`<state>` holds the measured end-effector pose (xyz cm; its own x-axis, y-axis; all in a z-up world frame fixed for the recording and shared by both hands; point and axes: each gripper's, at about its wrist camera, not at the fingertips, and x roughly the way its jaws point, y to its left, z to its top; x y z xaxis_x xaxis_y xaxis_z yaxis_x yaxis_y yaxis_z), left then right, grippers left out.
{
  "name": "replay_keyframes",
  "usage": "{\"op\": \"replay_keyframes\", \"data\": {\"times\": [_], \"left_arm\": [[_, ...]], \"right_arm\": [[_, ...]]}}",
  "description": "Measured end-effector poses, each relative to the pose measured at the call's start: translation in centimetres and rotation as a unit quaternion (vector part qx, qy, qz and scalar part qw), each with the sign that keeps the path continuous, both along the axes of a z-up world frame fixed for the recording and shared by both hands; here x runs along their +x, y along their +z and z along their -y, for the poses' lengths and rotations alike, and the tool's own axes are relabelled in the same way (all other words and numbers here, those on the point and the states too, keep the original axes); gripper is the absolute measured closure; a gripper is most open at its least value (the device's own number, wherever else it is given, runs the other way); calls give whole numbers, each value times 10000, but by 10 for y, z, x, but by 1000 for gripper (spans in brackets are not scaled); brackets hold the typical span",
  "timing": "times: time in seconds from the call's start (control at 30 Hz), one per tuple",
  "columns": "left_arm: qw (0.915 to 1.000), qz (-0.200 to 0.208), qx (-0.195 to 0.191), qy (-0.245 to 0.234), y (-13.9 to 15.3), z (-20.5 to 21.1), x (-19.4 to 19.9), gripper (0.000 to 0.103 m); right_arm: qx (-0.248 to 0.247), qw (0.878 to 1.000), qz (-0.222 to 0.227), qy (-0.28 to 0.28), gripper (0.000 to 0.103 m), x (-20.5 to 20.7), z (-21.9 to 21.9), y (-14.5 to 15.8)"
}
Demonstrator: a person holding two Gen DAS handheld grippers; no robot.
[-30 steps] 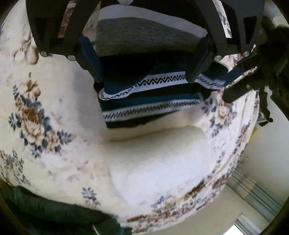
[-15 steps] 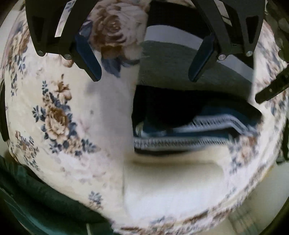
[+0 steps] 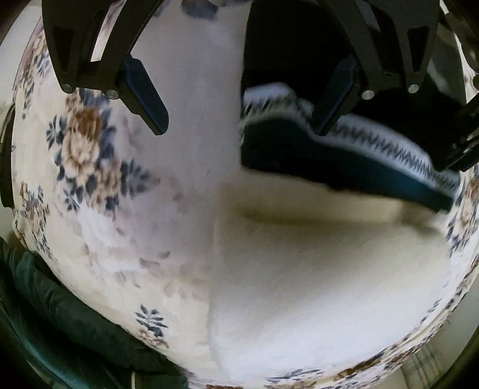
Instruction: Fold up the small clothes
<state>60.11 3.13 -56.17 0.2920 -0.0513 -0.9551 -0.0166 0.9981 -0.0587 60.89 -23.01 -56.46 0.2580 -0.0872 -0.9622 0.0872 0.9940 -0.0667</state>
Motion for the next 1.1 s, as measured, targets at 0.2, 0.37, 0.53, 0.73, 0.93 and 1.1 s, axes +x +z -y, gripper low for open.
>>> {"op": "replay_keyframes", "data": {"times": [0.2,0.37,0.53,0.73,0.93,1.1], "left_arm": [[9932,294,-1044,418,51,-49,-54,28],[9642,18,-2292,1335,56,-101,-163,29],[9179,-599,-3316,2093,11,-101,-275,29],[8655,-497,-4280,2554,-40,-45,-301,29],[8445,140,-4420,3021,-52,-30,-257,31],[8569,541,-4209,2926,-29,-41,-236,81]], "right_arm": [[1676,9854,-241,-188,5,-15,50,16],[3280,9387,-971,-419,5,-32,99,-7],[4100,8986,-1549,-207,5,-33,92,-45],[4776,8561,-1972,114,5,-7,57,-92],[4812,8510,-2026,562,4,7,20,-93],[4423,8798,-1665,504,49,-4,11,-81]]}}
